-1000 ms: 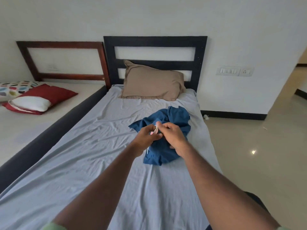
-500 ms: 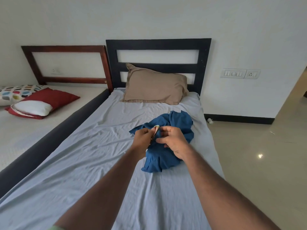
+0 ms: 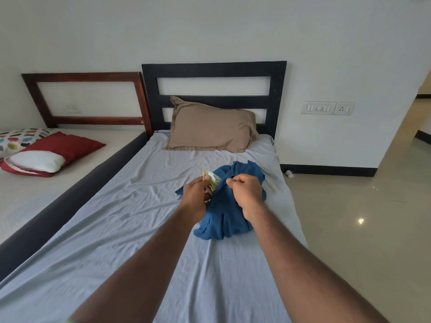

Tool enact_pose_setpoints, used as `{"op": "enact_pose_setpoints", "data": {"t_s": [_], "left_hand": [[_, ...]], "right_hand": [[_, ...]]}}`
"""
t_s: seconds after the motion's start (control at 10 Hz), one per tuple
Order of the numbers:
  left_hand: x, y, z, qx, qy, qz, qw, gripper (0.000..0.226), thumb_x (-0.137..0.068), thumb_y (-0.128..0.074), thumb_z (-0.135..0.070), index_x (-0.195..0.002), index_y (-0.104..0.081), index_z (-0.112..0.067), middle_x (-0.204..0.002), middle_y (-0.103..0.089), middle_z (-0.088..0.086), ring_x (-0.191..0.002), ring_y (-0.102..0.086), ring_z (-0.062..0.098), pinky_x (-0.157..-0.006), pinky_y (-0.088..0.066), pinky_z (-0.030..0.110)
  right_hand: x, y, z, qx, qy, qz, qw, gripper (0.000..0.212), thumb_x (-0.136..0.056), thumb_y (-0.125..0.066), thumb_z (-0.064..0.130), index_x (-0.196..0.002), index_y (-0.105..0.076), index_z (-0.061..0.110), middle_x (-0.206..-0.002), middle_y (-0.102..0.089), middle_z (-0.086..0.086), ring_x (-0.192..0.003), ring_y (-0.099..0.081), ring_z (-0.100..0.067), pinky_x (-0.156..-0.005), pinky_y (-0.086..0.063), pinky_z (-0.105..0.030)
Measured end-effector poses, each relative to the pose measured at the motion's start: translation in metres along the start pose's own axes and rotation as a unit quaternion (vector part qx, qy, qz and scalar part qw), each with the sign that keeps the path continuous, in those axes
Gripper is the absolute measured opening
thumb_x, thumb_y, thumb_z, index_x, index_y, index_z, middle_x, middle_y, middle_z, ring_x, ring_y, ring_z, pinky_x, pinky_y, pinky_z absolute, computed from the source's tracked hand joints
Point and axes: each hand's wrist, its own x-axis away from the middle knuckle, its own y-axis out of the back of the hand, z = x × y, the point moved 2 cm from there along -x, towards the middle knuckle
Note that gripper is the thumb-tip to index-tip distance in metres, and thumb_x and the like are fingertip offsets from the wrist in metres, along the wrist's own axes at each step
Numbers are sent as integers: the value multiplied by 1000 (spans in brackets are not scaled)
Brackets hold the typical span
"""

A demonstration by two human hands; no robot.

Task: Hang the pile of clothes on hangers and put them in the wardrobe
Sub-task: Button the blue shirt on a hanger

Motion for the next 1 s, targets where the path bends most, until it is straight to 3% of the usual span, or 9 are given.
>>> {"op": "enact_pose_setpoints", "data": {"t_s": [0.1, 0.2, 0.3, 0.4, 0.6, 0.7, 0.8, 0.9, 1.0], "left_hand": [[-22, 23, -11, -116, -38, -96, 988, 17, -99, -59, -23, -96, -72, -13, -86, -69, 10, -81, -68, 29, -62, -50, 31], [-37, 69, -25, -168, -51, -212, 961, 19, -94, -56, -14, -96, -72, -4, -88, -70, 16, -86, -69, 34, -66, -56, 38], [-39, 73, -50, 6, 48, -195, 980, 19, -99, -46, -2, -107, -63, -2, -88, -66, 16, -78, -67, 31, -53, -56, 35], [-61, 46, -100, 16, -29, -104, 994, 16, -101, -45, 1, -106, -60, 5, -92, -66, 23, -75, -69, 27, -51, -56, 29], [-89, -31, -275, 149, -232, -80, 958, 16, -97, -53, -2, -92, -67, -8, -88, -68, 15, -86, -71, 31, -73, -60, 40], [-78, -67, -320, 108, -306, -35, 945, 28, -105, -48, -12, -124, -66, -20, -108, -65, 3, -96, -66, 21, -84, -58, 30], [-77, -74, -292, -290, -269, 18, 918, 19, -101, -49, -9, -110, -65, -8, -90, -58, 10, -85, -58, 28, -65, -51, 19], [-85, -61, -240, -671, -203, 30, 713, 65, -83, -55, -71, -109, -70, -13, -103, -72, 3, -107, -65, 31, -108, -39, 50], [-50, -66, -200, -494, -173, 212, 825, 42, -89, -69, -54, -126, -61, -35, -118, -66, -12, -118, -59, 15, -90, -47, 38]], "right_hand": [[-9, 20, 8, -102, -132, 29, 986, 24, -103, -45, 20, -118, -60, 9, -107, -54, -7, -92, -53, -25, -89, -54, -46], [-41, 45, 36, -104, -96, -10, 990, 38, -104, -39, 22, -135, -54, 4, -117, -56, -9, -98, -54, -26, -96, -52, -45], [-63, 65, 92, -163, 2, -27, 986, 29, -104, -37, 23, -119, -57, 9, -114, -64, -11, -93, -59, -22, -80, -51, -35], [-78, 88, 164, -223, 91, -21, 970, 20, -104, -40, 28, -97, -54, 16, -98, -58, -6, -90, -57, -22, -77, -47, -34], [-64, 146, 253, -139, 161, 85, 973, 49, -77, -86, 39, -109, -69, 6, -99, -77, -12, -91, -75, -29, -84, -60, -42], [-56, 144, 245, -21, 206, 108, 972, 24, -79, -84, 9, -98, -70, 4, -92, -76, -13, -86, -75, -29, -82, -61, -43], [-55, 136, 226, 6, 236, 84, 968, 10, -94, -70, 15, -85, -67, 13, -83, -71, -2, -79, -69, -15, -76, -56, -33], [-58, 132, 215, 40, 264, 52, 962, 18, -101, -61, 28, -89, -66, 16, -85, -67, 3, -81, -64, -12, -78, -52, -32], [-58, 128, 221, 59, 299, 68, 950, 15, -102, -60, 28, -96, -70, 19, -86, -70, 4, -81, -64, -10, -80, -53, -33]]}}
